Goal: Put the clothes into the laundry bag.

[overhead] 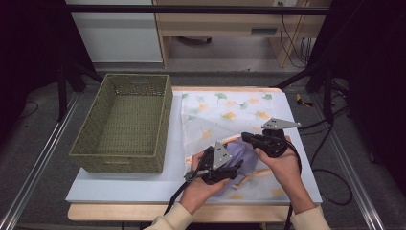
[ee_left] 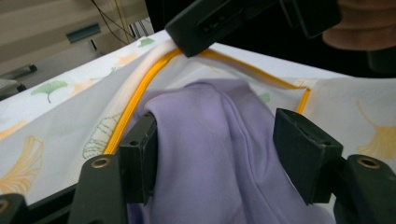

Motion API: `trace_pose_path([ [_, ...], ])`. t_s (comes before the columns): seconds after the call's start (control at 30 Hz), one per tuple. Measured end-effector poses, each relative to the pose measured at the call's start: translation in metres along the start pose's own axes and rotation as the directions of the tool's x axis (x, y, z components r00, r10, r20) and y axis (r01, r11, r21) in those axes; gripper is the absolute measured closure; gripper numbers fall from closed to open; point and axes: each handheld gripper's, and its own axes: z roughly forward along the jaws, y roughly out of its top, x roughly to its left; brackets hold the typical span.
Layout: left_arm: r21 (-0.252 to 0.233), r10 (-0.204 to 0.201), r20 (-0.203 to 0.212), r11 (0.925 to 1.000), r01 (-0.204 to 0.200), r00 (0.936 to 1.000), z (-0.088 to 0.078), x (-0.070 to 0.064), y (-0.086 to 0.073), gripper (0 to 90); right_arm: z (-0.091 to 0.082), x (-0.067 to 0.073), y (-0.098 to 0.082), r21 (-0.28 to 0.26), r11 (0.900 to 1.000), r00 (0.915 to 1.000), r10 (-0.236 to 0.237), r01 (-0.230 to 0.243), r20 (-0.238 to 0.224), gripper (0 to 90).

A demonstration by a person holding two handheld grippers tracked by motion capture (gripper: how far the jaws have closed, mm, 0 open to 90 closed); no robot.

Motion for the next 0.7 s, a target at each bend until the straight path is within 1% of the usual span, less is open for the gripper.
trace_pose_path([
  [0.07, -0.014, -0.003, 0.001, 0.9999, 0.003, 1.0, -0.002, -0.001, 0.001, 35.4, 0.0, 0.0, 0.0, -0.002, 1.0, 1.0, 0.008, -0.008, 0.0, 89.2],
  [0.17, -0.034, -0.005, 0.001, 0.9994, 0.005, 1.0, -0.009, -0.001, 0.004, 35.1, -0.001, 0.0, 0.0, -0.003, 1.0, 1.0, 0.001, -0.001, -0.002, 89.2],
  [0.2, -0.034, -0.005, 0.001, 0.9994, 0.005, 1.0, -0.009, -0.001, 0.004, 35.1, -0.001, 0.0, 0.0, -0.003, 1.0, 1.0, 0.001, -0.001, -0.002, 89.2],
  [0.3, -0.047, -0.006, 0.002, 0.9989, 0.007, 1.0, -0.018, -0.001, 0.004, 35.1, -0.002, 0.002, -0.001, -0.002, 1.0, 1.0, -0.004, 0.004, -0.005, 89.2],
  [0.33, -0.047, -0.006, 0.002, 0.9989, 0.007, 1.0, -0.018, -0.001, 0.004, 35.1, -0.002, 0.002, -0.001, -0.002, 1.0, 1.0, -0.004, 0.004, -0.005, 89.2],
  [0.37, -0.05, -0.007, 0.002, 0.9987, 0.007, 1.0, -0.022, 0.0, 0.003, 35.1, -0.002, 0.004, -0.001, -0.001, 1.0, 1.0, -0.005, 0.005, -0.008, 89.2],
  [0.57, -0.043, -0.005, 0.005, 0.9991, 0.005, 1.0, -0.031, 0.0, -0.002, 35.3, -0.003, 0.01, -0.003, -0.003, 1.0, 0.9998, -0.01, 0.01, -0.018, 89.2],
  [0.7, -0.042, -0.021, 0.002, 0.9989, 0.021, 0.9998, -0.036, 0.002, -0.007, 35.5, -0.003, 0.013, -0.005, -0.004, 1.0, 0.9995, -0.018, 0.018, -0.026, 89.2],
])
